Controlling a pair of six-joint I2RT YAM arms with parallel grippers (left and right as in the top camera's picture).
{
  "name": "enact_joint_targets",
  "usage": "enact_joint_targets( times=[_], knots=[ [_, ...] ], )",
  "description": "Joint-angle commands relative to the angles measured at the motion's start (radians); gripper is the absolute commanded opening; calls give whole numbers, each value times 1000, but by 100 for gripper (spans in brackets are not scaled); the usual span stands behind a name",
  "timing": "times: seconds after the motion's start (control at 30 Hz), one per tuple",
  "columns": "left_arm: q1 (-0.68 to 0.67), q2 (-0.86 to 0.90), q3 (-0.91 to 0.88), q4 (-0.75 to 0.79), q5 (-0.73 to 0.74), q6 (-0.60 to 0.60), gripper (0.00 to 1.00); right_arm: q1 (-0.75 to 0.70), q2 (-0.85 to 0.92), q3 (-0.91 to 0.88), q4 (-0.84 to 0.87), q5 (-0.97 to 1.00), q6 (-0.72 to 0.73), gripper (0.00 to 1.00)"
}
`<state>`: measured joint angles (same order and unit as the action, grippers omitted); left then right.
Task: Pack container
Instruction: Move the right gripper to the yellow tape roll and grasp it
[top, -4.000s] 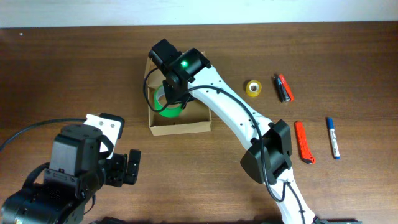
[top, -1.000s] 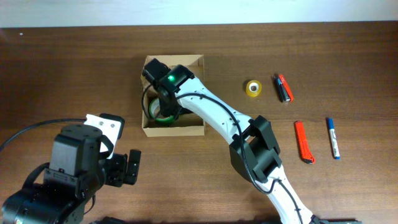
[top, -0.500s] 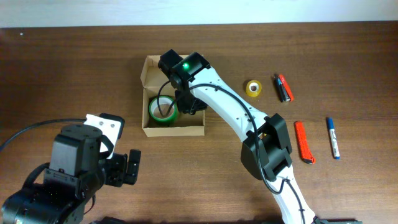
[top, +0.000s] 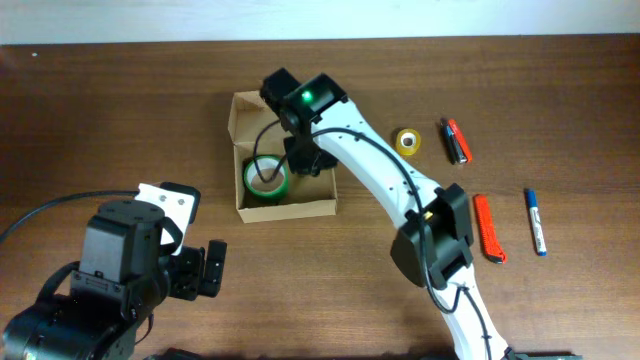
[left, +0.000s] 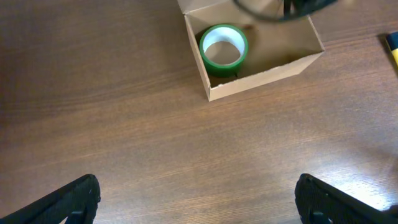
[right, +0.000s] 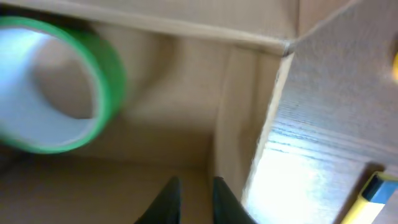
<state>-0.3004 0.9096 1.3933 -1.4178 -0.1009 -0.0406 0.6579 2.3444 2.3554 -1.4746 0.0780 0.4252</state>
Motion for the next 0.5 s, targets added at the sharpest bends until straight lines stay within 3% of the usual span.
enact_joint_targets(
  times=[0.0, 0.13, 0.23, 0.27, 0.47],
  knots=[
    [2, -1, 3, -1, 11, 19, 100, -43, -159, 124, -11, -11, -48, 24],
    [2, -1, 3, -1, 11, 19, 100, -235, -248, 153, -31, 24, -80, 36],
    [2, -1, 3, -1, 11, 19, 100, -384, -243, 144, -40, 24, -82, 75],
    [2, -2, 3, -1, 10, 19, 100, -425, -243, 141, -32, 24, -82, 100],
    [2, -1, 3, -1, 10, 19, 100, -527, -176, 103, 11, 21, -81, 99]
  ],
)
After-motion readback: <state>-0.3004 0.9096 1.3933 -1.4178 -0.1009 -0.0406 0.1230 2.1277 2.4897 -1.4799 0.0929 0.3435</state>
